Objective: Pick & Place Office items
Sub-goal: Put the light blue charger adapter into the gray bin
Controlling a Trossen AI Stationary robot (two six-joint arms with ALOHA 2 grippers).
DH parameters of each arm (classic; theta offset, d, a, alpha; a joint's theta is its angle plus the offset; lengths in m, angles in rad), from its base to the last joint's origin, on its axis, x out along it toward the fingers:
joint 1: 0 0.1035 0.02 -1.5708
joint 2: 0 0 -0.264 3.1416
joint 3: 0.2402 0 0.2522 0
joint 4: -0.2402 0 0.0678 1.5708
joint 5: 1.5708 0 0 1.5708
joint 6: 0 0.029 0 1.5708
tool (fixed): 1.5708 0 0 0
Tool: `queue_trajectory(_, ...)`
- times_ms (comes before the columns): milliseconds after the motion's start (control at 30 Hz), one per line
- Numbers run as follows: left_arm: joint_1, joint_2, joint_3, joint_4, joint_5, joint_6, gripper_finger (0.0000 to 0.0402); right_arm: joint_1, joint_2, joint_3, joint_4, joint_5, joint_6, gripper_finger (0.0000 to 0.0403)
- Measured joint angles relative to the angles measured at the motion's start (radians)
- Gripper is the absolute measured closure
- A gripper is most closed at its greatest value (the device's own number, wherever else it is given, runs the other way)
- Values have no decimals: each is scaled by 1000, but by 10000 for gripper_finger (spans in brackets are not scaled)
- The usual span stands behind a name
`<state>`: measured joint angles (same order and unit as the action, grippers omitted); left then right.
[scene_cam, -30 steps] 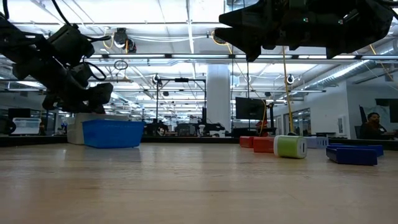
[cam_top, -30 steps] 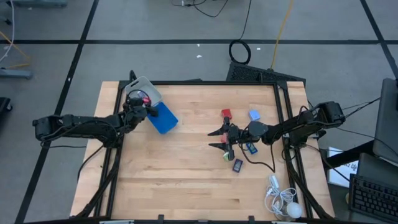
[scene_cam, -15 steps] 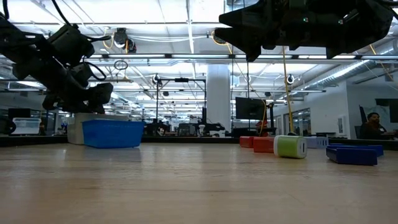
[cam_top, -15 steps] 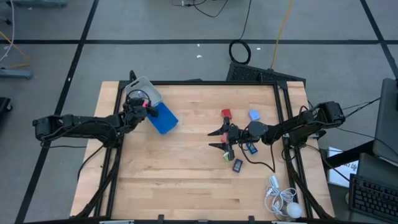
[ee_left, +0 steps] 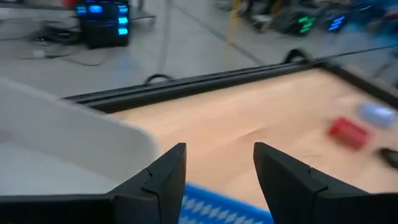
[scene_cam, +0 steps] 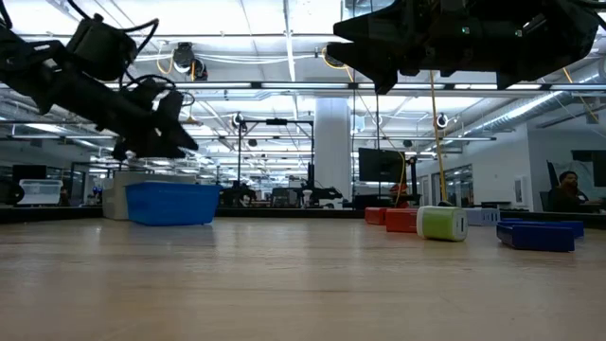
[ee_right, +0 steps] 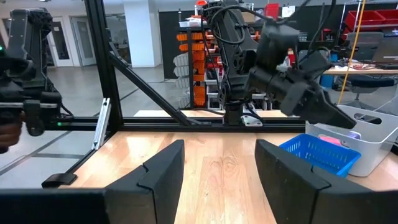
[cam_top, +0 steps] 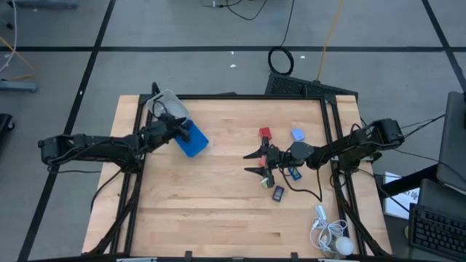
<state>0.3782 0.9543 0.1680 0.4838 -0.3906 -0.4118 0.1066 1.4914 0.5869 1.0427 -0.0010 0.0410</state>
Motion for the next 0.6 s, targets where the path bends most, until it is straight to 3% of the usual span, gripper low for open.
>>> queue_trajectory(267,-2,0,0,183,384,27,207,-2,0,0,-60,18,0,216)
queue_trajectory(433,-38,0,0,260,546,74,220,-3,-1,0,-204,236,0,215)
queue_trajectory(600,-76,0,0,277,555,102,234,-35,-78,29,-614,470,89,208)
